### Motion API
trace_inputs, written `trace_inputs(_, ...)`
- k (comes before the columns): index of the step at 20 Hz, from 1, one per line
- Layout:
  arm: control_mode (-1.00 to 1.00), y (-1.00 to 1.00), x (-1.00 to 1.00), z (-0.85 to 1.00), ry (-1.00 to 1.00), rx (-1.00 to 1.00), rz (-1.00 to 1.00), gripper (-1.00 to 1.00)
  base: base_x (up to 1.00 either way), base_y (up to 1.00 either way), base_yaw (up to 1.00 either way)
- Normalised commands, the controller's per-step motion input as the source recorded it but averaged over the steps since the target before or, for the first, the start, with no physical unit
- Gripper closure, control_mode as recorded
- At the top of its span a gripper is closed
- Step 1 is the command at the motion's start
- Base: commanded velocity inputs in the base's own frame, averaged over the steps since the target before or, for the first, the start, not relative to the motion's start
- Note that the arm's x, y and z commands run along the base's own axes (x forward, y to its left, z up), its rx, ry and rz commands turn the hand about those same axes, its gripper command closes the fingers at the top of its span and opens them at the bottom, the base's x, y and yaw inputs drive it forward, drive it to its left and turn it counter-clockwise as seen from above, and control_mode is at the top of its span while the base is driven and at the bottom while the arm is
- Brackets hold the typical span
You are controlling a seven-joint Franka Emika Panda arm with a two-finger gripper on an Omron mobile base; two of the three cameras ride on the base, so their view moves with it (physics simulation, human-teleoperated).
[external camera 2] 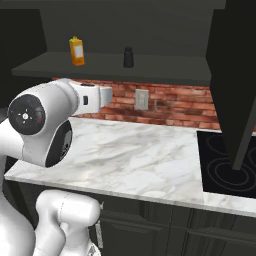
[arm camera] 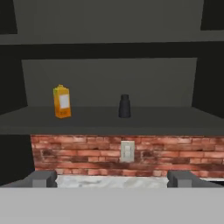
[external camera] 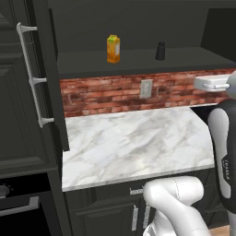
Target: The dining table condiment station is running low on shaker. Refill the condiment station by opening the cabinet and taking the shaker from the cabinet and placing it on the dining table.
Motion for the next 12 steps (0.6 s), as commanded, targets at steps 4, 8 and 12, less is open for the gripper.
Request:
trace_inputs(4,-1.00,-0.29,0.08,0.00,-0.04,0.02,0.00,-1.00,0.00,0.00,0.00)
trace_inputs(8,-1.00,-0.11,0.25,0.07,-0.02,0.00,0.00,-1.00,0.00,0.00,0.00)
trace_inputs(12,-1.00,0.00,0.39,0.28,0.00,0.00,-0.02,-1.00,0.00,0.00,0.00)
